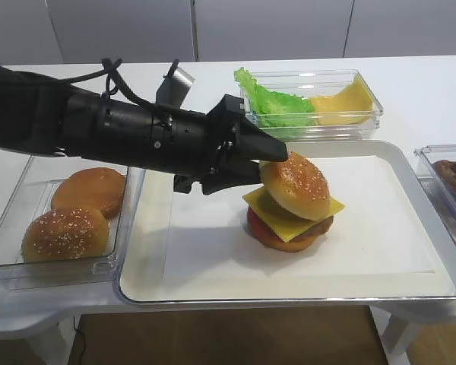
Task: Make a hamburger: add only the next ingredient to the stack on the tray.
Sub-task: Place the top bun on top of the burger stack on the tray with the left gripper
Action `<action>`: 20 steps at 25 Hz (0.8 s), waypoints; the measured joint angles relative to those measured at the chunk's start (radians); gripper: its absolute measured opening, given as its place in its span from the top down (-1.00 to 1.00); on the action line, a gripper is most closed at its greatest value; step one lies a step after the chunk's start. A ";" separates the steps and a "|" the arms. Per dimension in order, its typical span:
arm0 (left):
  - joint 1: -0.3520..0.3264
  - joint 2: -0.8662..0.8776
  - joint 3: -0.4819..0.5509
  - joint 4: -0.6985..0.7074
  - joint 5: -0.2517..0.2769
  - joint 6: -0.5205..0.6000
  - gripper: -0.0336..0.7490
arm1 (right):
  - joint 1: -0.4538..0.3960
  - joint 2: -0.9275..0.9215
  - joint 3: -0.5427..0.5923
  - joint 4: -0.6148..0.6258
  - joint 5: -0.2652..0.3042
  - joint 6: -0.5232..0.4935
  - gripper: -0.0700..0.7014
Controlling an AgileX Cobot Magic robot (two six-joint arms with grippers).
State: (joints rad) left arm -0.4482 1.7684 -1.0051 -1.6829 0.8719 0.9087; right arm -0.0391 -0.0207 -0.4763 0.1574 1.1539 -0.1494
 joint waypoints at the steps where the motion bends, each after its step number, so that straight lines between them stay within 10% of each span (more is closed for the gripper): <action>1: 0.002 0.000 0.000 0.006 -0.001 0.000 -0.07 | 0.000 0.000 0.000 0.000 0.000 0.000 -0.19; 20: 0.004 0.000 0.000 0.119 0.015 -0.017 -0.07 | 0.000 0.000 0.000 0.000 0.000 0.000 -0.19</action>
State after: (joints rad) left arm -0.4441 1.7684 -1.0051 -1.5637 0.8868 0.8919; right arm -0.0391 -0.0207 -0.4763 0.1574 1.1539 -0.1494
